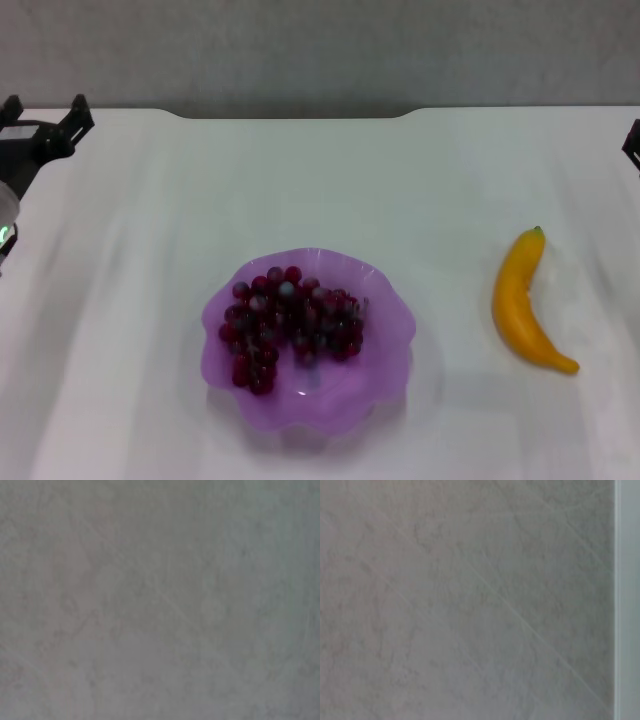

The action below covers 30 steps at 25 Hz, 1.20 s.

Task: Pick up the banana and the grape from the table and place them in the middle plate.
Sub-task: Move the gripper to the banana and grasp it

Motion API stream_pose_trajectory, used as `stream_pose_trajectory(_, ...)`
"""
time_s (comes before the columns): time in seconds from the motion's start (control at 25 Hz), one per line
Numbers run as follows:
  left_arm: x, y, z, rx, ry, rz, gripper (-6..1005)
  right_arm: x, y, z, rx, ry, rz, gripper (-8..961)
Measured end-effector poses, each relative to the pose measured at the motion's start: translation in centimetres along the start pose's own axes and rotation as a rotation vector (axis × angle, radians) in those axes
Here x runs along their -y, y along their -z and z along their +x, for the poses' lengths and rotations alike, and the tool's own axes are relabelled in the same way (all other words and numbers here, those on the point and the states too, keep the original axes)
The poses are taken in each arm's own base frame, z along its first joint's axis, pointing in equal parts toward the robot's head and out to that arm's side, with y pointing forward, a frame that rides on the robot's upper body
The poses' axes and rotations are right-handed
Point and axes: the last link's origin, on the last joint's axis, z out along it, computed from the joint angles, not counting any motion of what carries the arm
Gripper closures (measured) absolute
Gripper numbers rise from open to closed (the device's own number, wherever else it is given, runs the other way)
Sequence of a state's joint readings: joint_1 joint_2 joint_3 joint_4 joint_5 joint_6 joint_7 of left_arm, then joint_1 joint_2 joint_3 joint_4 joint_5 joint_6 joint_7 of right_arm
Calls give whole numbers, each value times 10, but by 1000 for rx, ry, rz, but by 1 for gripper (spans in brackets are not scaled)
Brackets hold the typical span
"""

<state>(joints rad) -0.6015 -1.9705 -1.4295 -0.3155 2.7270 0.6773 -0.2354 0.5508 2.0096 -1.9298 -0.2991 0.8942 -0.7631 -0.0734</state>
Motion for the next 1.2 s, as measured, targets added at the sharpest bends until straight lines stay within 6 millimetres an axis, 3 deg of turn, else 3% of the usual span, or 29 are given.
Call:
stream_pose_trajectory(0.28,12,1,-1,12,-43,42,109,-2,-2,2,-29,-27,-3,82)
stream_pose_trajectory(0.52,6,2,-3,16,-86,42,109,-1,-3,-2,-7,-278,3,82)
stream_pose_trajectory(0.68,7,3,-6,22,-90,43,109,-19,-5,2,-69,-197,-93,83)
stream_pose_trajectory(0.92,11,6,-10,34,-98,51,108,-43,-21,-1,-309,-134,-170,83)
stream_pose_trajectory(1.2,8,6,-10,34,-113,46,108,-36,-30,-20,-474,-1,-167,84)
